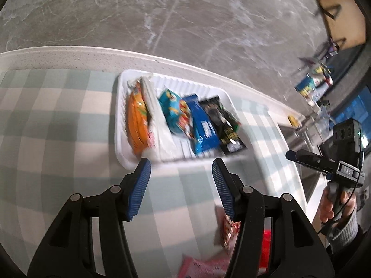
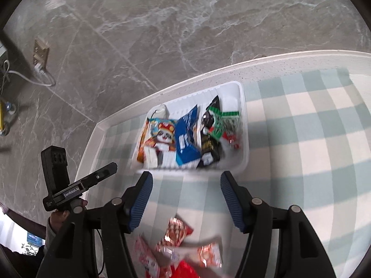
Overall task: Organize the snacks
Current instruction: 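Move both open tools back over the remaining snacks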
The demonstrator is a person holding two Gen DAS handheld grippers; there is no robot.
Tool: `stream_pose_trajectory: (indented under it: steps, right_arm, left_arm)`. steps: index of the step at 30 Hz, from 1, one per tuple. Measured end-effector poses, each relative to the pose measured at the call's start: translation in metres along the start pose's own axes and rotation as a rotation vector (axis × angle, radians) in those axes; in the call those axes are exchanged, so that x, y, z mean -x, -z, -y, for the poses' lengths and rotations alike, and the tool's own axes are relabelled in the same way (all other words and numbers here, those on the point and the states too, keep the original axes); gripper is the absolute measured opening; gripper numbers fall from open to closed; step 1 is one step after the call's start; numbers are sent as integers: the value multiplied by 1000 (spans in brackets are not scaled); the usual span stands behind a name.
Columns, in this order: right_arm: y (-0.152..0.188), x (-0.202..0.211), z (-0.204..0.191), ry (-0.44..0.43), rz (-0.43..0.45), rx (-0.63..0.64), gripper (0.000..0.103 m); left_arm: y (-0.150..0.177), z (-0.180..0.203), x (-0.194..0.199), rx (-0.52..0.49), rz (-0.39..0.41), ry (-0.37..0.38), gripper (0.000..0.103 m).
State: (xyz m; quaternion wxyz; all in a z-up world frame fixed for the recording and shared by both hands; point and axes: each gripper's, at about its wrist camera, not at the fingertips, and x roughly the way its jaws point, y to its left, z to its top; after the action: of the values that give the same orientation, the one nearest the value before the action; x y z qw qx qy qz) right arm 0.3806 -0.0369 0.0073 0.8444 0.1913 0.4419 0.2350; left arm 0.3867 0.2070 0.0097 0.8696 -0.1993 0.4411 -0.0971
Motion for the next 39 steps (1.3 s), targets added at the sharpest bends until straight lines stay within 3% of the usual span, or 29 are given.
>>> stream_pose_trajectory:
  steps: [10, 22, 39]
  right_arm:
    - [75, 37, -14, 31, 19, 16, 65]
    - [148, 43, -16, 68, -10, -12, 65]
    - [189, 37, -19, 95, -40, -34, 65]
  left_arm:
    - [62, 51, 22, -182, -44, -51, 55]
    - [122, 91, 27, -336, -109, -84, 56]
    - [165, 92, 25, -407, -170, -132, 56]
